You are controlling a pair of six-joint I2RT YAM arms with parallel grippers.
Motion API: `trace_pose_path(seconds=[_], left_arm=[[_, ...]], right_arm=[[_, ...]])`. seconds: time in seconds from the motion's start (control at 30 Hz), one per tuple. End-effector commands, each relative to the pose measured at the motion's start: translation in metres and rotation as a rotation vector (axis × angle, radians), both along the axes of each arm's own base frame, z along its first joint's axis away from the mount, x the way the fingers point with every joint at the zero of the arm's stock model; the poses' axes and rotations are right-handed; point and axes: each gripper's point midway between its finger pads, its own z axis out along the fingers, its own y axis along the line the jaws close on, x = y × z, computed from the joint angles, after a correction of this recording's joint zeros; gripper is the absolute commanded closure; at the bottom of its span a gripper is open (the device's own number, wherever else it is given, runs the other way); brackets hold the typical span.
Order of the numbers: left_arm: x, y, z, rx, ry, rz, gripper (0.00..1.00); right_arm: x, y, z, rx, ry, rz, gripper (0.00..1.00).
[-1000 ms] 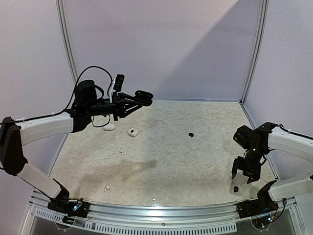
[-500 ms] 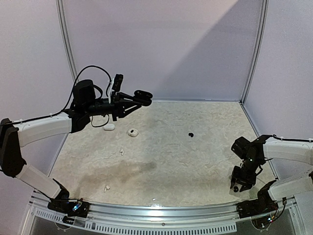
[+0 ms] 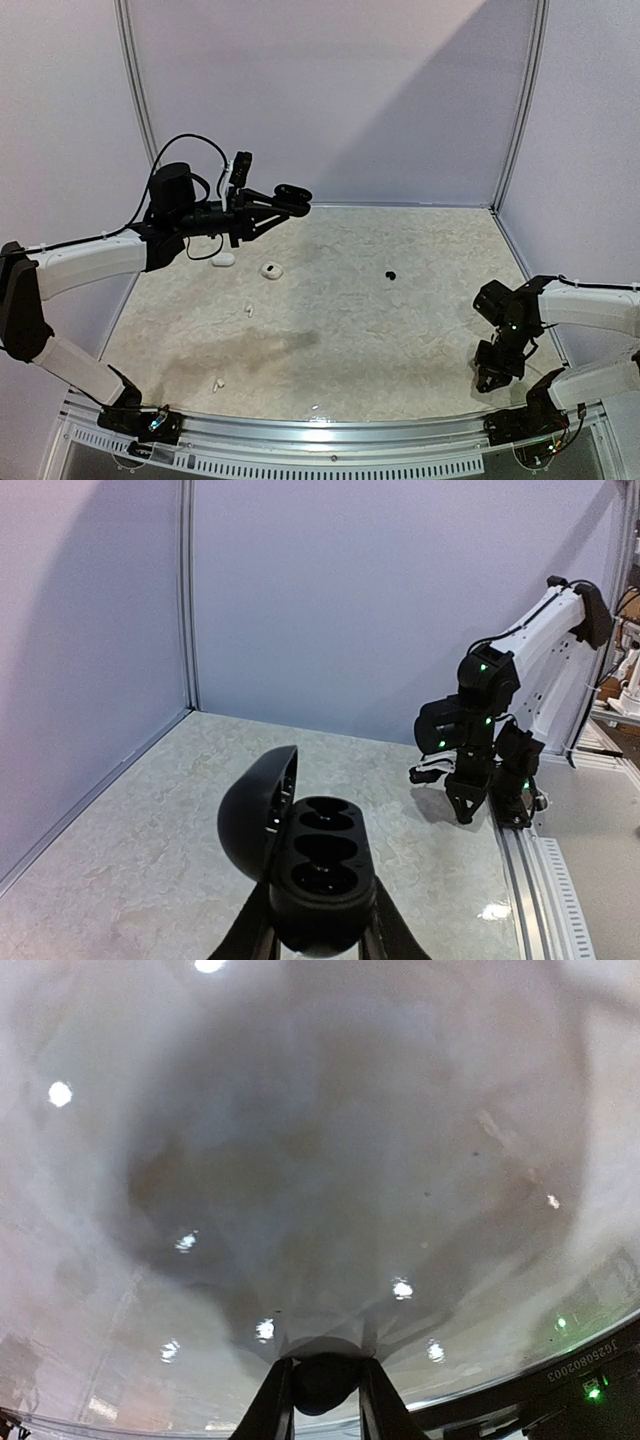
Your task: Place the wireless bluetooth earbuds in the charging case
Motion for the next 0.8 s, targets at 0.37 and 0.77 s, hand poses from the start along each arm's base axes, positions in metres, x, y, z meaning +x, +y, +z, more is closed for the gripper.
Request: trace_pose_path(seconds=[0.37, 0.77], left_arm=[[0.004, 0.01, 0.006, -0.015, -0.015, 0.054, 1.0], [0.007, 0.038, 0.021, -0.057, -0.018, 0.11, 1.0]], right_arm=[[0.167, 0.163, 0.055, 0.124, -0.273, 0.743, 0.85], [0.149, 0.258, -0.001, 0.173, -0.101, 1.605, 0.79]])
